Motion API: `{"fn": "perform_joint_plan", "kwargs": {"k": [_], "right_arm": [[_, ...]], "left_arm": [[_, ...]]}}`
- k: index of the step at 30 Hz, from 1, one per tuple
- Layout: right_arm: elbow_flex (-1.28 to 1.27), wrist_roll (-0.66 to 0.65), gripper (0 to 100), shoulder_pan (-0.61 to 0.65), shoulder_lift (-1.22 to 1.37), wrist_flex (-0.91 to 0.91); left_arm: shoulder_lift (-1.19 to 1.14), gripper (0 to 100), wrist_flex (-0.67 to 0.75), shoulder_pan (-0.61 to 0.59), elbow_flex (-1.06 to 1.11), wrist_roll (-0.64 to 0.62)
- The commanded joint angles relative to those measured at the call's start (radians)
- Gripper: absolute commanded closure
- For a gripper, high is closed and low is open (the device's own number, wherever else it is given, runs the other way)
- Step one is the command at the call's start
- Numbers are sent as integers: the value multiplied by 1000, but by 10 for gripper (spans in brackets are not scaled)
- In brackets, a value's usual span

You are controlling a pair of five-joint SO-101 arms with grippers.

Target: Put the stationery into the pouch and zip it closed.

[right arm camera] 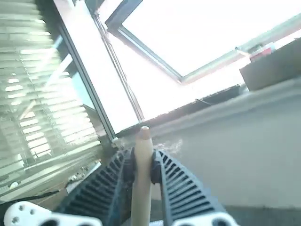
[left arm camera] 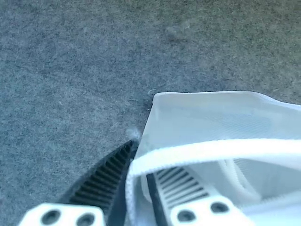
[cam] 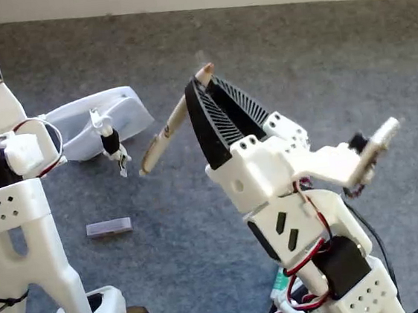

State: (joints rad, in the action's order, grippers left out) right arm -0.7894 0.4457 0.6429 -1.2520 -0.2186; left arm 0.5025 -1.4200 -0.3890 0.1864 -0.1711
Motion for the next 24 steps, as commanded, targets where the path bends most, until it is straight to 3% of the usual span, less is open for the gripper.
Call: {"fn": "perform_joint_plan", "kwargs": {"k": [1, 9, 14, 24], "right_arm": [[12, -64, 994, 41, -12, 122], [16, -196, 994, 162, 4, 254], [54, -249, 994, 216, 151, 346], [88, -256, 994, 200, 380, 529]], "left_arm": [[15, 991, 2, 31, 2, 0], [15, 991, 2, 50, 2, 0], [13, 991, 2, 50, 2, 0], [10, 992, 2, 47, 2, 0]]}}
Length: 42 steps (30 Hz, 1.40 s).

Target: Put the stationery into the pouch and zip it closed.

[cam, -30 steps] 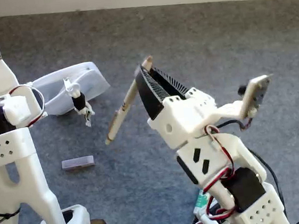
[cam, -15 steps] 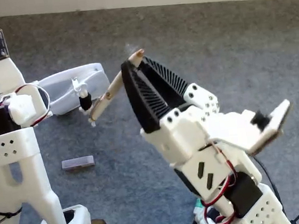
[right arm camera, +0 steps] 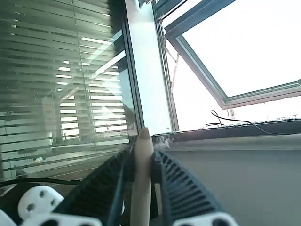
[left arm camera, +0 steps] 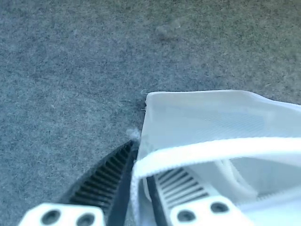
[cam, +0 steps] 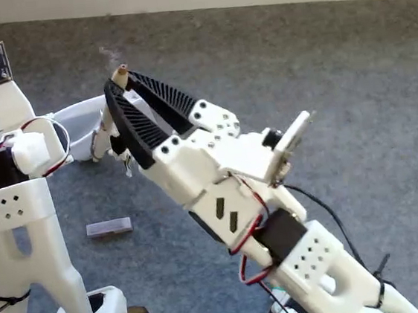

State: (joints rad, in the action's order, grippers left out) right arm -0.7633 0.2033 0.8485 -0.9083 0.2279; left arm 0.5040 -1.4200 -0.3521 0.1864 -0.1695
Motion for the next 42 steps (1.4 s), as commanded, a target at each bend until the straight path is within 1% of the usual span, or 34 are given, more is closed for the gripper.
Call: {"fn": "perform_joint_plan", "kwargs": {"k": [1, 10, 16, 23, 25, 27, 29, 32, 36, 38, 42], "right_arm": [[62, -14, 994, -15, 47, 104], [62, -12, 994, -85, 170, 308], [62, -12, 994, -111, 263, 404], [62, -20, 994, -88, 332, 398], [64, -86, 994, -79, 337, 374], [64, -157, 994, -41, 338, 315], [64, -198, 994, -8, 337, 260], [64, -210, 991, 18, 337, 228], [64, -210, 988, 16, 337, 223], [64, -210, 964, 15, 337, 222], [59, -210, 874, 15, 337, 222]], "left_arm": [[8, 992, 2, 10, 2, -2], [7, 992, 2, 10, 2, -2], [7, 992, -2, 10, 4, -2], [7, 993, -6, 10, 4, 0], [13, 992, 2, 10, 21, 0], [13, 991, 14, 10, 31, 0], [13, 990, 17, 10, 33, 0], [15, 990, 15, 10, 33, 0], [15, 990, 15, 10, 33, 0], [15, 990, 15, 10, 33, 0], [15, 990, 15, 10, 33, 0]]}}
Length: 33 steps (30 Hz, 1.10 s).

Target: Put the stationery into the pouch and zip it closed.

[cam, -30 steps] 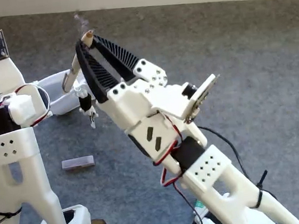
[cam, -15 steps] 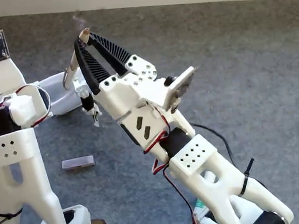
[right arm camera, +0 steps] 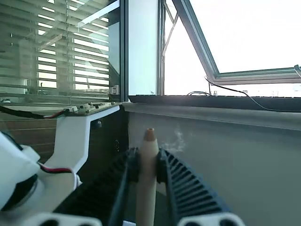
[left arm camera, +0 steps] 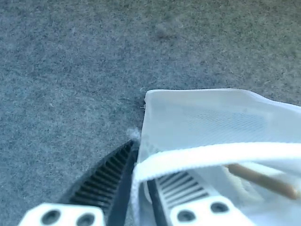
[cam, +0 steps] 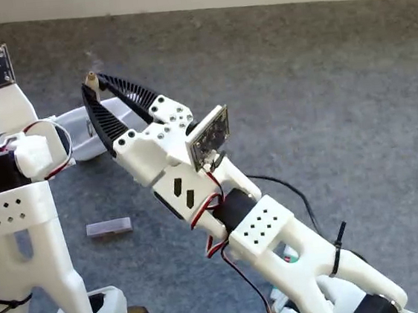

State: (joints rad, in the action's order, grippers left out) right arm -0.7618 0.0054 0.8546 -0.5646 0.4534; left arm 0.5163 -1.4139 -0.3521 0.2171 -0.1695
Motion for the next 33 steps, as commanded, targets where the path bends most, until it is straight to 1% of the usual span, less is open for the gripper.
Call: {"fn": "perform_joint_plan", "kwargs": {"k": [1, 12, 17, 21, 25, 28, 33], "right_arm": [[58, -12, 868, 8, -7, -4], [61, -12, 868, 7, -13, -4], [56, -12, 868, -15, -90, -16], [76, -6, 868, -45, -156, -183], [133, -6, 868, -76, -180, -302], [163, -6, 868, -113, -188, -397], [206, 0, 868, -222, -189, -636]], "left_arm": [[2, 990, 9, 8, 2, 0], [2, 990, 8, 8, 2, 0], [2, 990, 8, 7, 2, 0], [2, 990, 9, -47, -4, 0], [2, 991, 31, -111, -5, -3], [2, 991, 29, -128, -5, -3], [2, 991, 26, -128, -2, -3]]}}
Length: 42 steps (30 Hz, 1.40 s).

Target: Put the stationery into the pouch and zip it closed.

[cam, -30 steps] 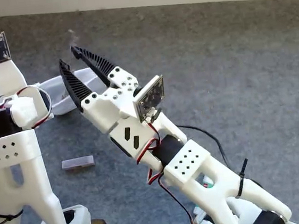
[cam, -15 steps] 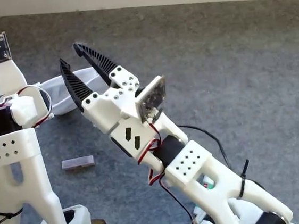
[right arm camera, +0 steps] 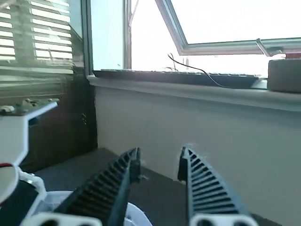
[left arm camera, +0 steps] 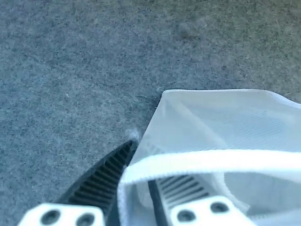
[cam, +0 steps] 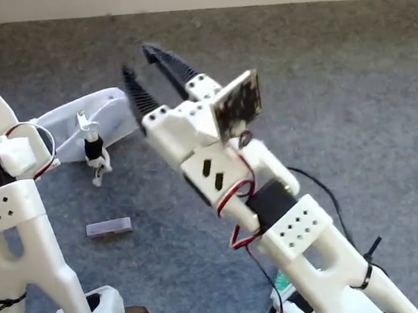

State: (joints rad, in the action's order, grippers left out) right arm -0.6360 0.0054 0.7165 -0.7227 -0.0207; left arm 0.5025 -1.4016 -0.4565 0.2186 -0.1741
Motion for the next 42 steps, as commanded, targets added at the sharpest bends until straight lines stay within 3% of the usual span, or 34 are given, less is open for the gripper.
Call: {"fn": "perform_joint_plan", "kwargs": {"k": [1, 4, 14, 18, 26, 34, 42], "right_arm": [[88, 21, 868, -102, -31, -206], [128, 81, 868, -137, -31, -354], [246, 97, 868, -252, -31, -891], [240, 224, 868, -298, -31, -984], [236, 359, 867, -364, -30, -1179], [220, 370, 868, -364, -21, -1426], [15, 374, 868, -364, -31, -1437]], "left_arm": [[16, 991, 15, -22, -4, 2], [16, 991, 17, -21, -4, 2], [16, 991, 18, -21, 1, 2], [16, 991, 18, -21, 1, 2], [16, 991, 18, -19, 1, 2], [16, 991, 18, -19, 2, 2], [16, 991, 17, -22, 2, 2]]}}
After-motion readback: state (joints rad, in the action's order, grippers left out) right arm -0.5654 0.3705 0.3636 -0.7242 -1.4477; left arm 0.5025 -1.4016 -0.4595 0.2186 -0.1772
